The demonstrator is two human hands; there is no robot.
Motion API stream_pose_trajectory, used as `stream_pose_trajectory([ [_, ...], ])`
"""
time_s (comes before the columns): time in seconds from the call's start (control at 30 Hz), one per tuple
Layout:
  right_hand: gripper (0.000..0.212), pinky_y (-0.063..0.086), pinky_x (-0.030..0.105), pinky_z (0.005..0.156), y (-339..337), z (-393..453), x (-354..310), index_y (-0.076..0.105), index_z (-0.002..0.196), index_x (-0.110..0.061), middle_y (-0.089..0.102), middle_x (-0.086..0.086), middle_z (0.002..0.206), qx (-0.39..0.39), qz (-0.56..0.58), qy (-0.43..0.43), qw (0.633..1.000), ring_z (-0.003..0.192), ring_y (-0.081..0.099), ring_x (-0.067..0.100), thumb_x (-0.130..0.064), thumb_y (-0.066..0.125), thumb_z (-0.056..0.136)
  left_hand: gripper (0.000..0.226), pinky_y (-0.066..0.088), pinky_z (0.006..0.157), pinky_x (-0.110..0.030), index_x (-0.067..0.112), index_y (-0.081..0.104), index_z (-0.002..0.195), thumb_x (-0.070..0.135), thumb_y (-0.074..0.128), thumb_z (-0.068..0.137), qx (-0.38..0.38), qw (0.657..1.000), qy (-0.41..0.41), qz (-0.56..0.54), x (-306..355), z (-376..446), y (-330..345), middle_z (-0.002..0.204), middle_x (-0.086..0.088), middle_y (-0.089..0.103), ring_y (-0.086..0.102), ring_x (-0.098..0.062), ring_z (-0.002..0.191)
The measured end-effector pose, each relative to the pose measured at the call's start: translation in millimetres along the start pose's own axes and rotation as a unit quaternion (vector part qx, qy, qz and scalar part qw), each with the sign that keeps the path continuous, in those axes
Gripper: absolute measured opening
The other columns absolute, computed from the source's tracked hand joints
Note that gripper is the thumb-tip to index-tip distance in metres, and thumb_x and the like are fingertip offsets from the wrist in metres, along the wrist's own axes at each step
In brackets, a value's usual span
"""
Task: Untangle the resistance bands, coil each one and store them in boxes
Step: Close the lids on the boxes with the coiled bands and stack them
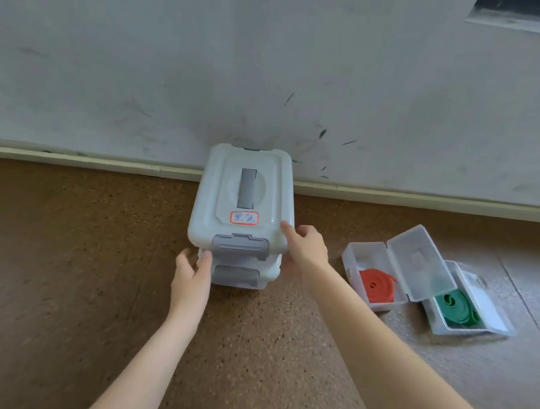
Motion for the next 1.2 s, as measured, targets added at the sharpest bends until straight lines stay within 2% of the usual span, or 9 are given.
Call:
stream_pose_trajectory([
  [0.13,0.049,0.053,0.041,0.088,-32,-8,47,0.043,0.132,-0.011,0.054,0.009,0.123,-0.003,-0.023,0.047,0.999,0.1,0.058,0.022,-0.039,0.051,0.092,0.035,0.037,0.087,-0.025,0.014,0.047,0.131,0.022,0.046,0.097,-0.084,0.991,0.014,0.099,-14,-30,43,0.132,-0.005,0.052,0.05,-0.018,0.119],
  [0.37,0.035,0.044,0.04,0.096,-140,29,118,0.049,0.123,-0.005,0.054,0.015,0.124,0.125,-0.173,0.056,0.975,0.113,0.051,0.03,-0.021,0.051,0.092,0.036,0.039,0.088,-0.022,0.014,0.047,0.131,0.019,0.047,0.096,-0.207,0.955,0.083,0.197,-15,-39,166,0.134,-0.004,0.05,0.052,-0.016,0.117],
  [0.6,0.063,0.012,0.044,0.113,-212,95,147,0.025,0.144,-0.012,0.012,0.018,0.154,0.207,-0.482,-0.153,0.837,0.142,0.011,0.034,-0.013,0.053,0.087,0.055,0.036,0.103,-0.037,0.008,0.034,0.139,0.025,0.056,0.092,-0.255,0.935,0.073,0.235,-54,-31,316,0.137,-0.015,0.043,0.045,-0.03,0.124],
  [0.67,0.076,0.009,0.047,0.114,-235,113,153,0.01,0.148,-0.013,0.008,0.022,0.154,0.214,-0.461,-0.064,0.859,0.142,0.009,0.037,-0.017,0.056,0.087,0.056,0.035,0.104,-0.037,0.007,0.036,0.139,0.023,0.058,0.09,-0.243,0.945,0.061,0.212,-62,-29,340,0.136,-0.015,0.045,0.044,-0.03,0.125],
  [0.73,0.073,0.027,0.048,0.105,-250,126,155,0.014,0.145,-0.008,0.036,0.022,0.142,0.211,-0.38,-0.006,0.901,0.13,0.036,0.039,-0.023,0.057,0.088,0.042,0.037,0.102,-0.034,0.008,0.045,0.132,0.021,0.054,0.092,-0.201,0.964,0.035,0.169,-68,-22,348,0.131,-0.013,0.051,0.048,-0.028,0.122],
  [0.8,0.051,0.034,0.04,0.087,-238,125,148,0.036,0.132,-0.007,0.056,0.014,0.12,0.203,-0.389,-0.1,0.893,0.111,0.052,0.035,-0.027,0.055,0.088,0.025,0.042,0.094,-0.031,0.011,0.057,0.115,0.02,0.046,0.095,-0.184,0.98,-0.019,0.076,-72,-11,348,0.116,-0.007,0.059,0.054,-0.025,0.114],
  [0.87,0.043,0.032,0.038,0.082,-213,123,149,0.047,0.123,-0.011,0.052,0.01,0.119,0.167,-0.426,-0.178,0.871,0.11,0.046,0.035,-0.035,0.052,0.088,0.022,0.049,0.078,-0.027,0.014,0.059,0.099,0.021,0.038,0.098,-0.201,0.971,-0.105,-0.071,-67,-3,345,0.097,-0.001,0.062,0.061,-0.019,0.098],
  [0.97,0.06,0.023,0.055,0.104,-175,123,171,0.028,0.141,-0.027,0.016,0.012,0.15,0.076,-0.402,-0.118,0.905,0.133,0.012,0.046,-0.043,0.05,0.087,0.03,0.05,0.073,-0.025,0.011,0.056,0.111,0.031,0.035,0.1,-0.225,0.946,-0.168,-0.161,-60,12,341,0.101,-0.002,0.061,0.061,-0.014,0.092],
  [1.2,0.061,0.029,0.058,0.097,-139,113,194,0.033,0.138,-0.032,0.02,0.012,0.147,0.116,-0.42,-0.126,0.891,0.131,0.012,0.051,-0.042,0.056,0.082,0.018,0.05,0.06,-0.022,0.006,0.062,0.105,0.018,0.059,0.091,-0.226,0.957,-0.173,-0.065,-53,24,340,0.102,-0.01,0.067,0.064,-0.018,0.088],
])
Point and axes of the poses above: each hand's wrist, its own z-axis towards the middle knuckle, its own y-axis out of the palm, x = y × z, the point moved 3 cm from there along z, towards the middle knuckle
